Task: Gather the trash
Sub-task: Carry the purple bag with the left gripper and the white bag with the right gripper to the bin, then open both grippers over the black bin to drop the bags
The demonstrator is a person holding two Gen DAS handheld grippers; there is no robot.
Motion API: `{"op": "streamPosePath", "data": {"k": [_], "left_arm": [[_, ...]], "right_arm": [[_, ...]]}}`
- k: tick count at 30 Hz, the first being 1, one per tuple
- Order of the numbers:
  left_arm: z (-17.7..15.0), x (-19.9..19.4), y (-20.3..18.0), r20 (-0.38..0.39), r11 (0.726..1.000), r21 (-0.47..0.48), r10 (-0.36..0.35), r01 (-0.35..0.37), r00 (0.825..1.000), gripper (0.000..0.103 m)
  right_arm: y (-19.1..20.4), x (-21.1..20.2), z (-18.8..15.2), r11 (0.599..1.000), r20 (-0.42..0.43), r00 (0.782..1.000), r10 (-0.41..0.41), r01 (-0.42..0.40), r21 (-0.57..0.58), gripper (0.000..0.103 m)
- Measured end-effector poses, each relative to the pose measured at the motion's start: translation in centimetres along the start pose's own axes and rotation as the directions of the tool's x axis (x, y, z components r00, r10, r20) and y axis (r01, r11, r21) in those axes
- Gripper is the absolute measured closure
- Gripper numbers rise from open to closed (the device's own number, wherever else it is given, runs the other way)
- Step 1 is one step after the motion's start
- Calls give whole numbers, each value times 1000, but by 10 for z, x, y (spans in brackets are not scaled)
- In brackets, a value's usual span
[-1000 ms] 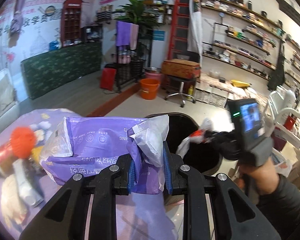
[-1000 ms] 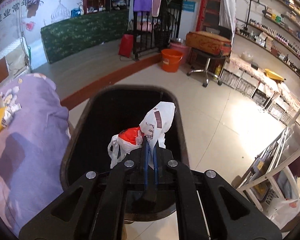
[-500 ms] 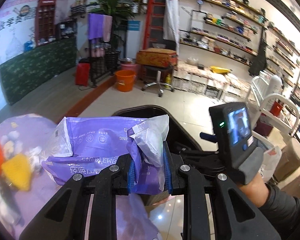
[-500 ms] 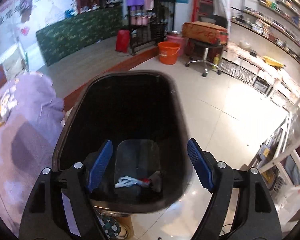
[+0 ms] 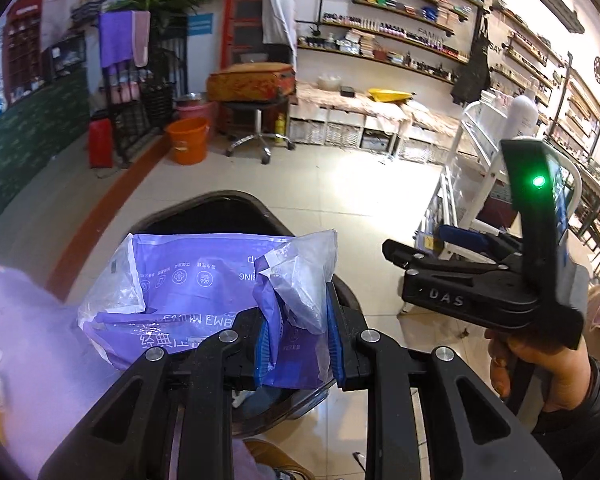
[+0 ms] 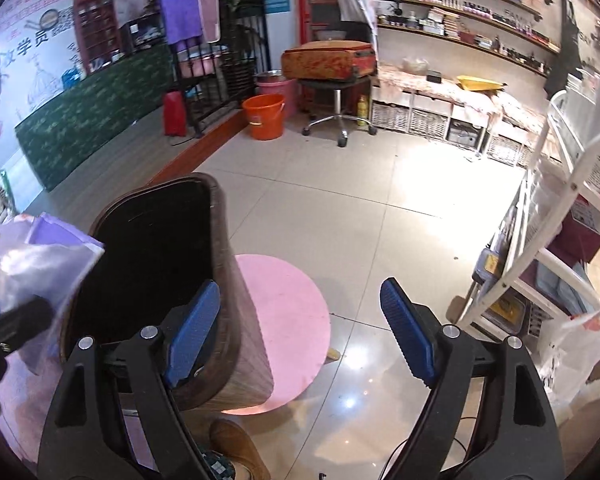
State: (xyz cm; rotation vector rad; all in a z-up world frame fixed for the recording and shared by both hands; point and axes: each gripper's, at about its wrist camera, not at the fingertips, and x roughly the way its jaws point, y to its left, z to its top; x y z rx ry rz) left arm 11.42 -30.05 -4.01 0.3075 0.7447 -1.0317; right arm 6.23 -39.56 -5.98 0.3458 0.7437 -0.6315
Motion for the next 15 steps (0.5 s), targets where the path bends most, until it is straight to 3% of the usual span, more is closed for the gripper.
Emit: {"op": "streamPosePath", "data": {"k": [4,7,9,12,15], "left_arm": [[1,19,3,-31,999,5,-48,49,998,74],[0,27,4,-51,998,12,-68,69,996,60],[0,26,5,-46,998,21,-57,58,997,45],[-2,23,5,-37,998,10,-67,67,997,32],[-5,20,6,-25,998,-1,-70,70,997,25]], "right_arm": [[-6,0,0,1000,1,1000,-2,2,10,21],[-8,-1,0,1000,0,1000,1,-1,11,21],[-9,-1,-1,1000,-1,1000,7,-7,8,21],[-6,-2,-1,1000,-1,1000,11,-11,5,21],[-3,-4,1,1000,5,1000,16,-16,0,21]]}}
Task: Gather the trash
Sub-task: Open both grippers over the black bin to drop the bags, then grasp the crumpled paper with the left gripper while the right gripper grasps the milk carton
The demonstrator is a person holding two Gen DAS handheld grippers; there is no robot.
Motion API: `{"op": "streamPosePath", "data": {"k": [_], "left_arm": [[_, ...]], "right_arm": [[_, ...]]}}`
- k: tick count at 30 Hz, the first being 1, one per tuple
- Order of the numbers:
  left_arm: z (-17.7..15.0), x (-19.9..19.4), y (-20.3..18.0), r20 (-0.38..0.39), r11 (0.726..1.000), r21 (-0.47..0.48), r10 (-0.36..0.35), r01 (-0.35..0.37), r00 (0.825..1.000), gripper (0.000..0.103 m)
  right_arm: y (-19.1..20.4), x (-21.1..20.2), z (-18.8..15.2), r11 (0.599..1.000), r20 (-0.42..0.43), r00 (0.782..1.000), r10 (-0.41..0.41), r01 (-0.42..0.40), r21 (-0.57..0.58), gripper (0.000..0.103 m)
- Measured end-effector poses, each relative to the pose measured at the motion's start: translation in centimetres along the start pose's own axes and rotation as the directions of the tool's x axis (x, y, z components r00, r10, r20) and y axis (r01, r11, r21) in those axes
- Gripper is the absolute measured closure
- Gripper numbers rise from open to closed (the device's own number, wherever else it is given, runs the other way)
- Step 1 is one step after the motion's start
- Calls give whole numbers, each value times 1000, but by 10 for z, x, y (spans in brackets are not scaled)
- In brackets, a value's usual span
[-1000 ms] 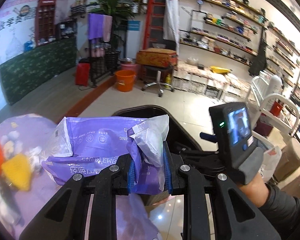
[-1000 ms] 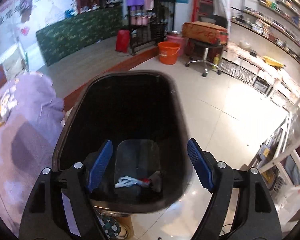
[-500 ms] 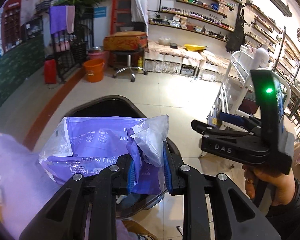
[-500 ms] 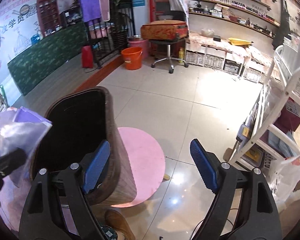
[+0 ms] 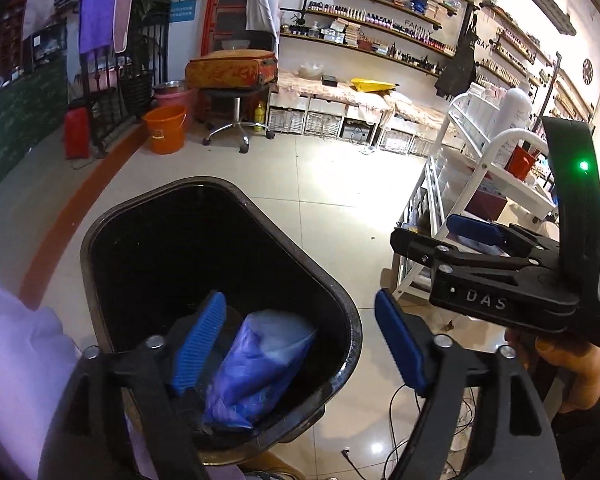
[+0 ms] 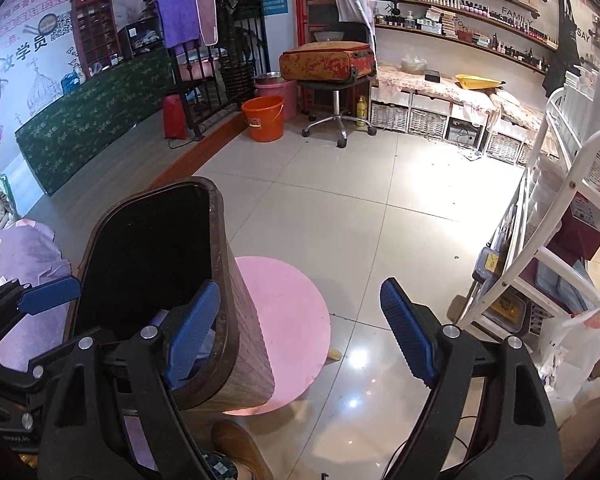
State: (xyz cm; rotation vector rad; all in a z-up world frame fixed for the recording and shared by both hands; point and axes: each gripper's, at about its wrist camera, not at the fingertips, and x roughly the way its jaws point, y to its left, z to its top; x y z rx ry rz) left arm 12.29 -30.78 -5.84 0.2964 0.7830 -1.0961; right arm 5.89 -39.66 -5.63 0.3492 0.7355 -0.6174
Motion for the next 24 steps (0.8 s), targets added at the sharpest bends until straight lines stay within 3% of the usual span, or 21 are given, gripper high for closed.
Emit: {"op": "streamPosePath", "data": {"k": [6,13,16,20,24], "left_arm": [[-9,-15,5,35,998,-54,16,-14,999,11],[-21,-44,24,56,981,-183,74,-62,996,9],[-30,-64,29,64,971,-212,131,-115,989,8],[-47,-94,36,66,945,-241,245,-223,967,8],[-74,-126,49,53,898,-301,351,-321,935,7]], "right_arm": [[12,-5,2,1000,14,1000,25,-25,-18,16],[39,-12,2,994,17,996,87,-86,-71,14],[57,-19,1,986,16,991,134,-132,-99,14],[87,-29,-3,967,15,977,211,-207,-151,12],[127,-40,-10,928,-11,952,305,-300,-221,12]]}}
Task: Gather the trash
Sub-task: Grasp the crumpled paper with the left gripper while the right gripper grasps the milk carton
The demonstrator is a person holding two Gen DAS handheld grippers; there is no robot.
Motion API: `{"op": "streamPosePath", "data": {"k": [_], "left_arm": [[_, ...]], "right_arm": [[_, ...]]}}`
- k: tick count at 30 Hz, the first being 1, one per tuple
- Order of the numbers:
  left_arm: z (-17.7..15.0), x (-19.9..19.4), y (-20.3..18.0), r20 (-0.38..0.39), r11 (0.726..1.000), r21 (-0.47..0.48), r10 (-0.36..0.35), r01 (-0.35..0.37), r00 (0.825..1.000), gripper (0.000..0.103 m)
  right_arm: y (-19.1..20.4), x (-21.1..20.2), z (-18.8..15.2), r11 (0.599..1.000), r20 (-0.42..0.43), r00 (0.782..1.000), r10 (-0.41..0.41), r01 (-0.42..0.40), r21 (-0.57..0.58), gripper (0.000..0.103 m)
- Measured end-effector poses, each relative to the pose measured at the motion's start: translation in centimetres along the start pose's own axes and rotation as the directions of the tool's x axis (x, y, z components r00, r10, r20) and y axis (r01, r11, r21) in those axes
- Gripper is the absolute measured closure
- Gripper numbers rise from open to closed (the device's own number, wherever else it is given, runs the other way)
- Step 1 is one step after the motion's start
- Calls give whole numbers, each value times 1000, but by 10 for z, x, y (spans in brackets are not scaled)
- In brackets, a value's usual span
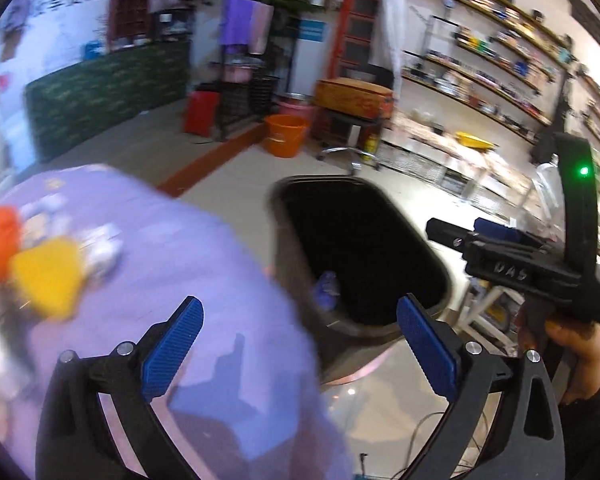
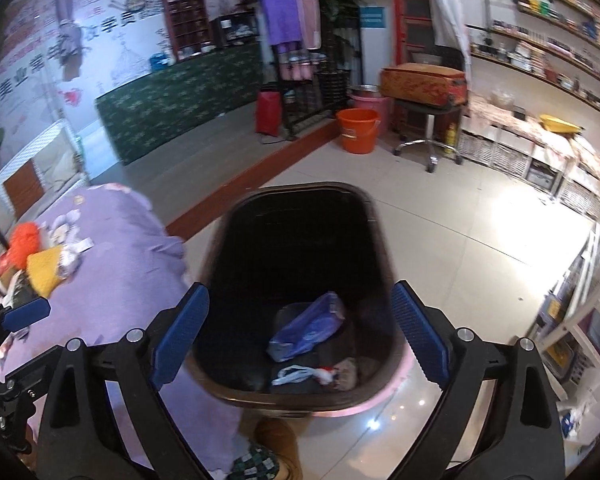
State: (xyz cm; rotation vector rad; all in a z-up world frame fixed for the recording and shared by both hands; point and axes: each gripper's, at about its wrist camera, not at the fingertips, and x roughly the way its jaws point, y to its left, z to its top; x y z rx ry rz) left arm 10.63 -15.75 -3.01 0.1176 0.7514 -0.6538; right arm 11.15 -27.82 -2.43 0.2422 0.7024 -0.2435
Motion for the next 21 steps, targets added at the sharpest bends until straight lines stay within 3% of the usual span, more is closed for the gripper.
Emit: {"op": "streamPosePath", "data": {"k": [7,15,21], "left_arm": [[-31,-47,63,8,971,-143,193,-190,981,7],[-69,-102,132,-13,875,-262,418,-406,908,7],[-80,-103,175,-84,821,-309,479,-480,874,7]], "right_arm": [[74,3,-8,979,-45,986,161,-166,-118,12],[133,5,-22,939,-107,962,250,-268,-215,12],[156,3,-25,918,-130,951,281,-305,-252,12]]}}
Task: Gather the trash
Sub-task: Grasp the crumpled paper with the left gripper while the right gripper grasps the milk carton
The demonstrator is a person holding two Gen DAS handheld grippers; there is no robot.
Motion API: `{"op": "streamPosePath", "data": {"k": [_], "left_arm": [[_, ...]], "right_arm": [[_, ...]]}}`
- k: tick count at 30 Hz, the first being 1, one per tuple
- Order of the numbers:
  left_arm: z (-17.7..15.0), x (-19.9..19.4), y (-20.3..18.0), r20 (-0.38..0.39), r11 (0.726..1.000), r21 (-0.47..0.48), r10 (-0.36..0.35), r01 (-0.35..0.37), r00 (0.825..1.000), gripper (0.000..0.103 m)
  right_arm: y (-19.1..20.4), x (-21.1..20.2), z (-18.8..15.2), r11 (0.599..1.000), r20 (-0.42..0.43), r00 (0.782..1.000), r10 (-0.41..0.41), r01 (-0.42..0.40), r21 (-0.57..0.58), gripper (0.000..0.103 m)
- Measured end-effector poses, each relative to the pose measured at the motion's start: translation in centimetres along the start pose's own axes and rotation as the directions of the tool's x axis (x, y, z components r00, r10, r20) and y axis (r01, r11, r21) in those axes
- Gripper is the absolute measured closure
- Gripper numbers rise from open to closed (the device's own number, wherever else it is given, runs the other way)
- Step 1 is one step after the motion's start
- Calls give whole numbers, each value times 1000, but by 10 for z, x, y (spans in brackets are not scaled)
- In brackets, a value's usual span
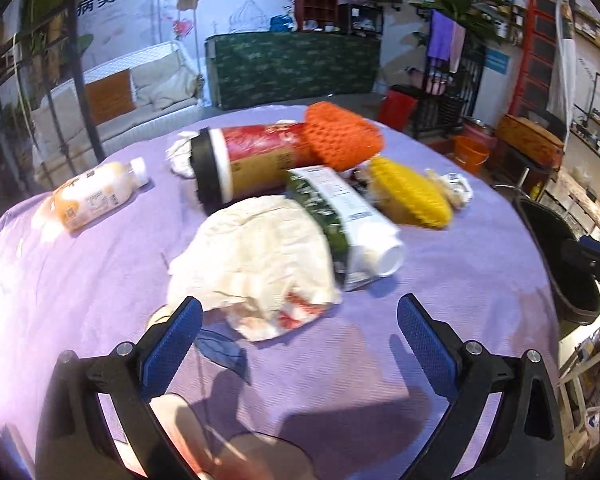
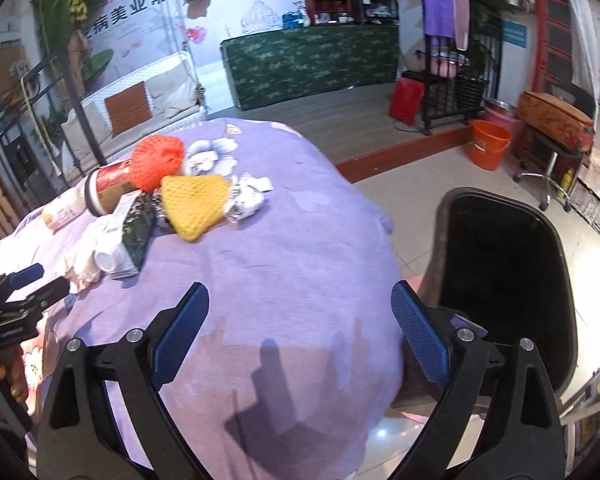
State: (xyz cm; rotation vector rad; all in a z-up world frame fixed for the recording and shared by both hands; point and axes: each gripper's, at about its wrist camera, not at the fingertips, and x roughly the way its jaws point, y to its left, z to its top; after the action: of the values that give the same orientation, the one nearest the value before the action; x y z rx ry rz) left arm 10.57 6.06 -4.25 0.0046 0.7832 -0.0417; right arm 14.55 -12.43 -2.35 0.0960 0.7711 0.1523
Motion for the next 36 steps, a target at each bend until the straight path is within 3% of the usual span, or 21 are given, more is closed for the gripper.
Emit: {"op": "streamPosePath", "data": {"k": [8,15,18,20,26,31,36], "left_arm": [[-2,38,14,-60,998,39,59,-57,996,14],[-11,37,36,-86,996,-89,-14,6,996,52],[-12,33,41,-77,994,-113,-13,4,997,68],[-13,28,44,-65,991,-133,-13,4,998,73],[-17,9,50,-20,984,-178,-7,3,1000,78],[-21,-18,58,35,975,-219,27,-19,999,79],[-27,-38,72,70,964,-263,64,-43,996,79]], "right_arm": [[25,7,0,999,-27,999,37,-38,-33,12],[45,19,1,995,-56,996,71,-74,-59,12],[60,27,5,990,-71,991,117,-122,-75,12],[73,33,8,983,-85,984,159,-165,-78,12],[121,54,16,952,-141,955,263,-280,-122,12],[153,79,23,934,-200,933,300,-330,-139,12],[178,106,28,931,-259,923,284,-330,-156,26]]}}
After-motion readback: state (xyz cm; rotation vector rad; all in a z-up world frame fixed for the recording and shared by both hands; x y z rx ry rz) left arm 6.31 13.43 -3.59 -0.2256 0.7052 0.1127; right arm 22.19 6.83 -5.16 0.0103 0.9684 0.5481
